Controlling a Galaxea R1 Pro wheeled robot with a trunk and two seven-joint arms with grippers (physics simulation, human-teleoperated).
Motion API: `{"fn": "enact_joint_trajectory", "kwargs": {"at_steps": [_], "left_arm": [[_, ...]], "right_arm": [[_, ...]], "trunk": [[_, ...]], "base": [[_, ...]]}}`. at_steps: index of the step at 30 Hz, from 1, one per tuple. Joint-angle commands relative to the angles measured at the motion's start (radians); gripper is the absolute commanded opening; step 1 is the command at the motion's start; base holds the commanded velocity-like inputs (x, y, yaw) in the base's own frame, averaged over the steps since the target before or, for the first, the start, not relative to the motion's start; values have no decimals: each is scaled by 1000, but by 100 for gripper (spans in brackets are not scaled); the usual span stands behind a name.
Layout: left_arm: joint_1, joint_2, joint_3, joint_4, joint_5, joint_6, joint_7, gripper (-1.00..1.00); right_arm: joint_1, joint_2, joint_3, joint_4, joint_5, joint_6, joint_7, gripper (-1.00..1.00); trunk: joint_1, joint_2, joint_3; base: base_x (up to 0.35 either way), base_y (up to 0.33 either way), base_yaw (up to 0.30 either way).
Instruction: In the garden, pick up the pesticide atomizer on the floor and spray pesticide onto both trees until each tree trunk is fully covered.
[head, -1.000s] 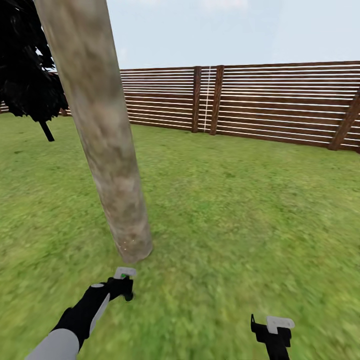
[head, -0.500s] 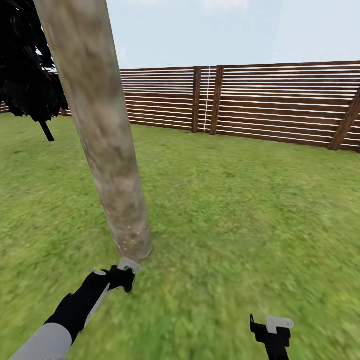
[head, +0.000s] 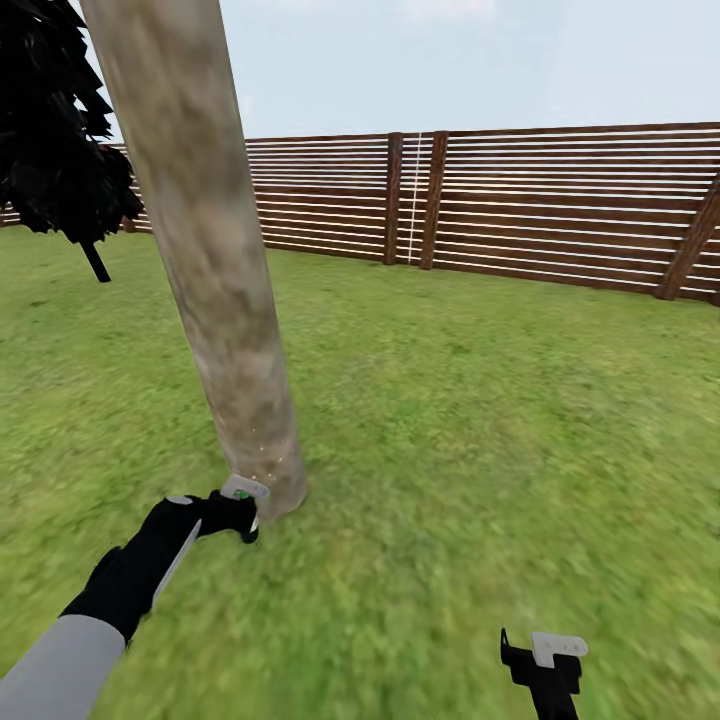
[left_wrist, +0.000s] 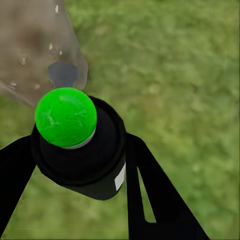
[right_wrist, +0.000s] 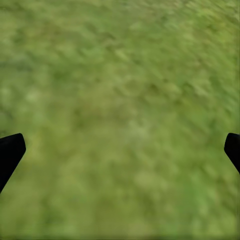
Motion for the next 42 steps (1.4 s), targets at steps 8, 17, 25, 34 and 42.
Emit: {"fn": "enact_joint_trajectory", "kwargs": {"at_steps": [8,17,25,34,42], "left_arm": [[-32,54,-1,-8,-2,14,-88,-100],[-86,58,3,-12,-9,33,-112,-100],[-73,102,-70,28,-5,13,-116,-100],[-58,108,-106,200,2,-144,-130,-100],[-162,123,-72,196,-11,-134,-232,-100]], "right_arm": [[-1,0,-5,1,11,-3,-5,100],[-1,0,-5,1,11,-3,-5,100],[0,0,-4,2,11,-3,-5,100],[0,0,-4,5,11,-3,-5,100],[0,0,-4,30,13,-3,-5,100]], "trunk": [[0,0,-1],[0,0,-1],[0,0,-1],[0,0,-1],[0,0,-1]], "base": [[0,0,0],[0,0,0],[0,0,0],[0,0,0],[0,0,0]]}}
